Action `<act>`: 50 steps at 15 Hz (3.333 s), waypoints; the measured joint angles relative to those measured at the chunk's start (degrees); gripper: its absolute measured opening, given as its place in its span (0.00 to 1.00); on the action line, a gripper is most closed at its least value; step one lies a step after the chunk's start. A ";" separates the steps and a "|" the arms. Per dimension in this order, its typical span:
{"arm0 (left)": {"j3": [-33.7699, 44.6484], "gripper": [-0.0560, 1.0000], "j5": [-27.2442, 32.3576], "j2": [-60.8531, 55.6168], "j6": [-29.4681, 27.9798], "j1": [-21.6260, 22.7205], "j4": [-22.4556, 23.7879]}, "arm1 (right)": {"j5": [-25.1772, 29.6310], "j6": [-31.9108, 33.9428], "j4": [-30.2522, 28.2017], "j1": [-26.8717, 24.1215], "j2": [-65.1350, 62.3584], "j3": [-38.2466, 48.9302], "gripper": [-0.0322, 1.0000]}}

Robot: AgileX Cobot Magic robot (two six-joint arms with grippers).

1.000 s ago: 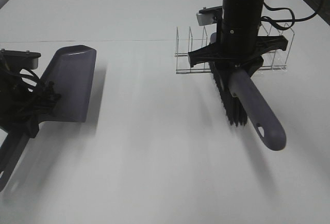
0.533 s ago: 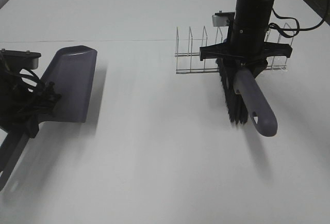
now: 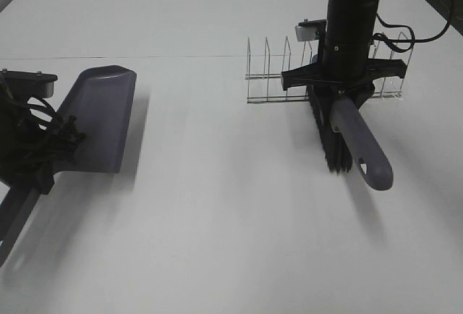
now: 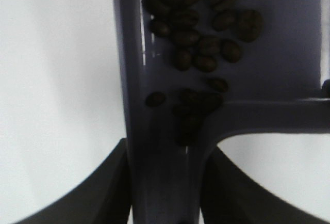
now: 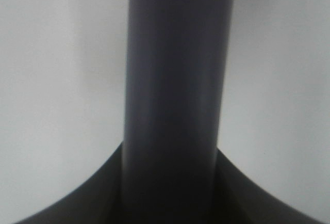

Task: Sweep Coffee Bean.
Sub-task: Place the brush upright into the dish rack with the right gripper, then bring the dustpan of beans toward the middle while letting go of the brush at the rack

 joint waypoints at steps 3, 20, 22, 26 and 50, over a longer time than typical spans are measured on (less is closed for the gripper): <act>0.00 0.37 0.17 0.00 0.00 0.00 0.00 | 0.69 -0.23 -0.06 0.00 2.12 -2.52 0.38; 0.00 0.37 0.57 0.00 0.06 0.00 -1.03 | 0.52 -7.10 4.53 -4.93 7.28 -14.95 0.38; 0.00 0.37 0.57 0.00 0.06 0.00 -1.03 | 0.52 -7.28 4.47 -4.93 8.14 -14.95 0.38; 0.00 0.37 0.57 0.00 0.06 0.00 -1.43 | 0.46 -7.51 5.27 -6.53 9.51 -19.48 0.38; 0.00 0.37 2.06 0.00 0.06 0.00 -1.72 | 0.11 -10.14 7.39 -6.99 5.04 -27.39 0.75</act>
